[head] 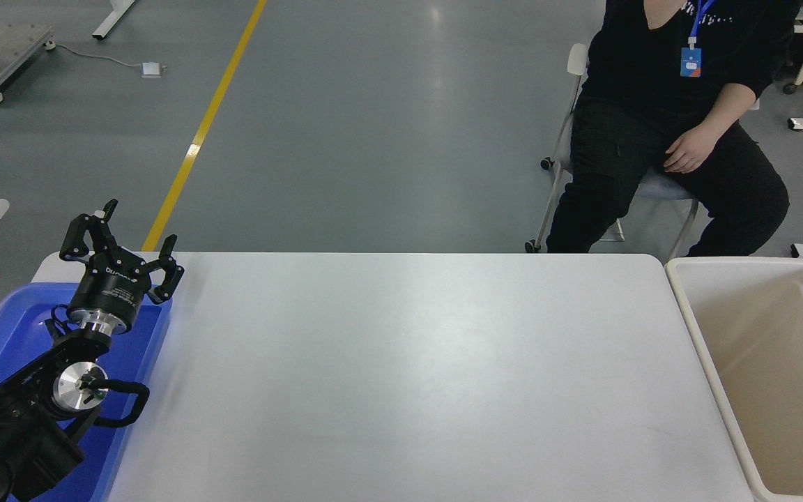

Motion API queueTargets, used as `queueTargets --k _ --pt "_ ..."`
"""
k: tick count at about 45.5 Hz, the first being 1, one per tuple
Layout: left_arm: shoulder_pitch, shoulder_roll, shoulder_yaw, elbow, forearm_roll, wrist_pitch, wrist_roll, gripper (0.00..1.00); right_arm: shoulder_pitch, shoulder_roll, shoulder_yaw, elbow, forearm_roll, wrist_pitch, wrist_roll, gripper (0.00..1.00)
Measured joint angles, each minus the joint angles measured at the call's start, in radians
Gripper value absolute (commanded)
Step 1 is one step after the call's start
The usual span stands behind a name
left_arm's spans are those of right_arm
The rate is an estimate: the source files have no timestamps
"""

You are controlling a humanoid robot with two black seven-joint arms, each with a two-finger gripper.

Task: Clean the table surface

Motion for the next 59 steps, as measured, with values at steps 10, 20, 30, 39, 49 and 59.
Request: queueTargets --k 10,20,30,39,49,59 --pt "0.0 0.0 0.0 0.0 0.0 0.0 0.0 1.0 -0.01 0.013 -0.007 0.007 0.001 0.0 -0.001 0.0" --pt "0.0 0.0 0.0 0.0 0.0 0.0 0.0 1.0 -0.012 0.018 -0.003 0.01 0.001 -0.009 -0.001 0.53" --pt "0.0 0.0 0.0 0.0 0.0 0.0 0.0 1.0 -0.008 0.018 0.003 0.011 0.001 -0.058 -0.001 0.88" --pt "0.0 0.0 0.0 0.0 0.0 0.0 0.0 1.0 -0.001 0.017 0.01 0.011 0.002 -0.08 0.001 0.98" --pt "0.0 0.0 0.0 0.0 0.0 0.0 0.0 1.0 0.009 0.018 0.038 0.033 0.003 -0.08 0.001 0.98" --pt "0.0 0.0 0.0 0.0 0.0 0.0 0.0 1.0 0.053 -0.017 0.17 0.072 0.003 -0.079 0.001 0.98"
